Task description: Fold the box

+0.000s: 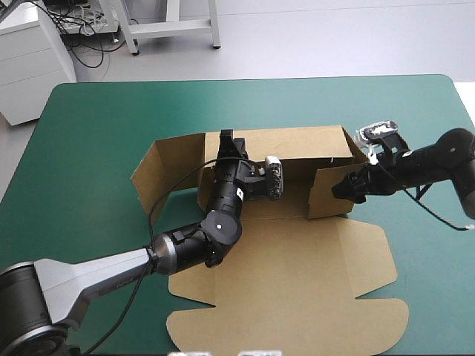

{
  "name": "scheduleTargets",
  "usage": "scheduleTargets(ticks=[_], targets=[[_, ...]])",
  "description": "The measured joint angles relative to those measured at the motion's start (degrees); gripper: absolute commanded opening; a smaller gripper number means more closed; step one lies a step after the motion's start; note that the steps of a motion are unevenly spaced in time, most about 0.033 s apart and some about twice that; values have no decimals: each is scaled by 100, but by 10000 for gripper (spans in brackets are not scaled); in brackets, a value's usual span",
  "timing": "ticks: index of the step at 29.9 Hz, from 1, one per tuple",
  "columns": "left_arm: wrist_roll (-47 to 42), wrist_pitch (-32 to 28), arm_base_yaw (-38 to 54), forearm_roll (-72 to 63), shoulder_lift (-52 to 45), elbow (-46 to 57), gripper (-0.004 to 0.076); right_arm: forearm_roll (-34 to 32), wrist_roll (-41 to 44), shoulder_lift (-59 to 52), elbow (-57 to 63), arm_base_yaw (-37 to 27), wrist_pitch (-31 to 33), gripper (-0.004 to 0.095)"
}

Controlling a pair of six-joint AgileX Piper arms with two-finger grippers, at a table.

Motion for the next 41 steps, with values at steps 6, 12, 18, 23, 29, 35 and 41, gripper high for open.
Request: scheduleTargets(ticks=[6,12,18,23,29,35,41], targets=[[0,-5,0,0,0,0,-32,33,-120,-527,964,437,-1318,734],[0,-5,0,0,0,0,-32,93,-132,-725,1505,898,-2612,734],[0,0,0,0,0,0,-32,209,-41,-725,1568,1254,-3479,733],[0,0,0,0,0,0,-32,280,80,-725,1568,1296,-3639,528],[0,47,0,0,-6,0,-32,233,190,-725,1568,1290,-3792,-16],[0,114,4,-5,-9,0,-32,194,236,-725,1570,1279,-3874,-23],[0,114,4,0,-9,0,-31,194,261,-725,1575,1279,-3886,-23]])
